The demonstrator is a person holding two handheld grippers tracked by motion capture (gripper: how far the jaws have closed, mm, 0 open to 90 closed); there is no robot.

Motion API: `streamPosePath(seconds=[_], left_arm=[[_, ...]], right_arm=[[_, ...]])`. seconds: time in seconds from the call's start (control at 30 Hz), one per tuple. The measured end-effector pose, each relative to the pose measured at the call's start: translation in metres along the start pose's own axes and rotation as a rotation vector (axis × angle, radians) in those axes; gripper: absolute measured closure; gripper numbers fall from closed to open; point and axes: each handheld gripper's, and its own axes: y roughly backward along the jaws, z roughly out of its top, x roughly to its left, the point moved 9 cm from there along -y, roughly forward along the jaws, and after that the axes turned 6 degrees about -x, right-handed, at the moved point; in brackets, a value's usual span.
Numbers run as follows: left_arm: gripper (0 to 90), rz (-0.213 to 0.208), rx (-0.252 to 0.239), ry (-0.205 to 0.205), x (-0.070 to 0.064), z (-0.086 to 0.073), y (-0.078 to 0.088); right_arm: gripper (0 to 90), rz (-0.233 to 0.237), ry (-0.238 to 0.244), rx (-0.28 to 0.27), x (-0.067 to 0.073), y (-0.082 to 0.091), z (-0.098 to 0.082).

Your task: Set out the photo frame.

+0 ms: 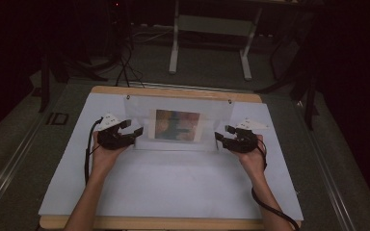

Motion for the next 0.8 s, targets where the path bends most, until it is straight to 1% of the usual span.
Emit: streamPosePath(seconds=[0.03,0.1,0.23,0.33,0.43,0.57,0.7,0.8], left_arm=[[37.2,-0.002,-0.002,0.006,0.000,0.001,0.001],[37.4,-0.005,-0.001,0.001,0.001,0.002,0.003],[37.8,-0.011,-0.002,0.006,0.004,0.003,0.006],[38.0,-0.014,0.004,-0.006,0.005,0.003,0.008],[38.3,-0.022,0.001,-0.005,0.006,0.004,0.011],[39.0,-0.017,-0.003,-0.002,0.011,0.006,0.015],[39.3,-0.009,-0.016,0.016,0.017,0.008,0.021],[39.4,0.009,-0.012,0.027,0.025,0.008,0.026]], right_arm=[[42.0,0.007,0.002,0.005,0.000,0.001,0.000],[41.7,0.013,0.003,0.009,-0.001,0.002,0.000],[41.5,0.023,0.001,0.014,-0.004,0.006,0.001],[41.4,0.035,0.010,0.018,-0.006,0.009,0.001],[41.4,0.044,0.010,0.021,-0.009,0.014,0.003],[41.6,0.044,0.003,0.010,-0.018,0.023,0.006],[41.6,0.042,-0.009,0.008,-0.027,0.031,0.007],[41.7,0.036,-0.021,0.024,-0.036,0.035,0.004]])
